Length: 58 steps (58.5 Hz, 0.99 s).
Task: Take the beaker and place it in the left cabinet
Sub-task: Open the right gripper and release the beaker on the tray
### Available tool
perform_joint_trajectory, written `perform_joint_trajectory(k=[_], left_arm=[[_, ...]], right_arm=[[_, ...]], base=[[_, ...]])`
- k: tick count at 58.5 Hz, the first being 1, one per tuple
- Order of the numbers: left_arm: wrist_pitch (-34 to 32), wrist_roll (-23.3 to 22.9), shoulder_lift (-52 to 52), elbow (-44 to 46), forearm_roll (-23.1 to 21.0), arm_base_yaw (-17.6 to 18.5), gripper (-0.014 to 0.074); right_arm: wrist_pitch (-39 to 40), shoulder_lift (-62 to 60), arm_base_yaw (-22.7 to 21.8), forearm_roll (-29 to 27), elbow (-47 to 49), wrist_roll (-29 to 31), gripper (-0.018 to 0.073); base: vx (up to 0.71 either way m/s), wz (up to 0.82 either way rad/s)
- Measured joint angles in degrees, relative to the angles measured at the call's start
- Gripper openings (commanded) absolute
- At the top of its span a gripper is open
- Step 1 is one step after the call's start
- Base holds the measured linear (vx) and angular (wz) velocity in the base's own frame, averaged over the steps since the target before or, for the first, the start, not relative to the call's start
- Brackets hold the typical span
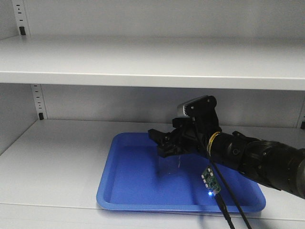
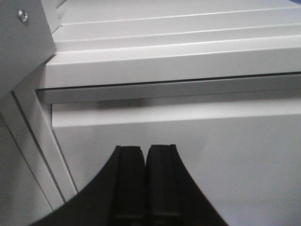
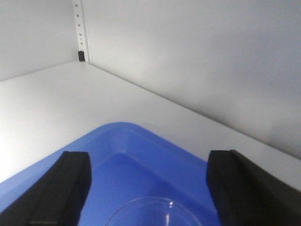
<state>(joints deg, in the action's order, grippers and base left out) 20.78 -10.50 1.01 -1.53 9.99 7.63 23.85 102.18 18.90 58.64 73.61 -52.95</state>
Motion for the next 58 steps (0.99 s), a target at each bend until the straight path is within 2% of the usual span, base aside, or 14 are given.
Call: perform_joint_trajectory(k=[3,4,11,19,47,58], left_arm=[[0.0,0.0,0.0,0.0,0.0,0.0,0.0004],[0.0,0.0,0.0,0.0,0.0,0.0,0.0004],[0.0,0.0,0.0,0.0,0.0,0.0,0.0004],[0.0,0.0,0.0,0.0,0.0,0.0,0.0004],[0.0,0.0,0.0,0.0,0.0,0.0,0.0004],[0.0,0.0,0.0,0.0,0.0,0.0,0.0004]], right_arm=[[-1.5,-0.7,0.0,0.0,0.0,-0.5,0.0331],[-2.4,-0.9,0.0,0.0,0.0,-0.7,0.0265],[-7.9,-2.8,0.0,-0.1,-0.3,-4.4,-0.0016],[-11.0,-6.2,0.0,0.5,-3.6,-6.6,-0.0011],[-12.6,-21.0,0.0,3.7,-22.3,-6.7,-0.0005],[-13.3,-26.3,0.0,3.9,-26.3,-6.8,-0.0005]], base=[[0.0,0.0],[0.0,0.0],[0.0,0.0],[0.0,0.0],[0.0,0.0],[0.0,0.0]])
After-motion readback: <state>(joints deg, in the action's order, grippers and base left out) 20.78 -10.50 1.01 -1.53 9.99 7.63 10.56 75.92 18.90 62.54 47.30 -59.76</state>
